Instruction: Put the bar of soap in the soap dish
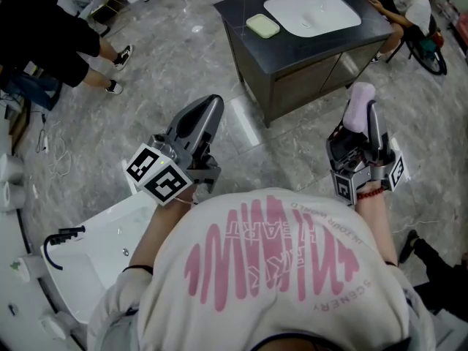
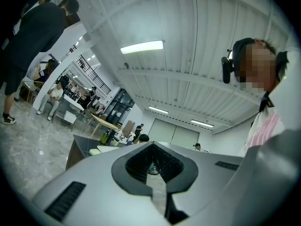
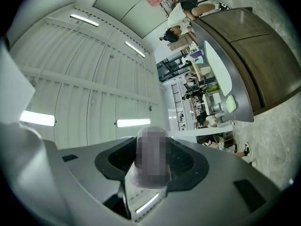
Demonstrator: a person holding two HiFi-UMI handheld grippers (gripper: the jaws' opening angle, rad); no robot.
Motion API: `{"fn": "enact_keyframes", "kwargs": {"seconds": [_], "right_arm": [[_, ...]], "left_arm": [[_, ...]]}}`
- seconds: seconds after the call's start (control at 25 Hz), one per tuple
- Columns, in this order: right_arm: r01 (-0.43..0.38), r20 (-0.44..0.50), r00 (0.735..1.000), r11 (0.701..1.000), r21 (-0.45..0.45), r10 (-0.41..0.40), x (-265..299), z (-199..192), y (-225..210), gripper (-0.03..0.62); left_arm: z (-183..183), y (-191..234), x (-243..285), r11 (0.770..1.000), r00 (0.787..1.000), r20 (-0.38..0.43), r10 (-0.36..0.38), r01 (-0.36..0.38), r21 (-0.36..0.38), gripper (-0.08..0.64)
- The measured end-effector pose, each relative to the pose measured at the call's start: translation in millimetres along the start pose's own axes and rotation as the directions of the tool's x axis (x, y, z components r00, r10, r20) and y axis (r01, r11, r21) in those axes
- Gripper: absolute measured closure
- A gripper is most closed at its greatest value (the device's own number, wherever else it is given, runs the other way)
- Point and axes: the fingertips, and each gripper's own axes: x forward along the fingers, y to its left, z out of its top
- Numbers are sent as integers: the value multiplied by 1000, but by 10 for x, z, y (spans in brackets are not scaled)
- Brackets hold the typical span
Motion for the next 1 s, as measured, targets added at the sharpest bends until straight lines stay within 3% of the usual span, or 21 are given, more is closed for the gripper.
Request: {"fn": "enact_keyframes", "kwargs": {"seconds": [0.48, 0.76, 1.0], "right_arm": [[46, -21, 999, 999, 17, -46, 130, 135, -219, 390], [25, -71, 997, 998, 54, -21, 393, 257, -480, 390], [60, -125, 991, 994, 94, -48, 969, 702, -905, 390]], "left_arm": [[-244, 228, -44, 997, 997, -31, 70, -71, -26, 551], [-163, 356, -34, 990, 991, -15, 136, -135, 30, 551], [-81, 827, 442, 975, 975, -25, 221, -221, 22, 551]]}}
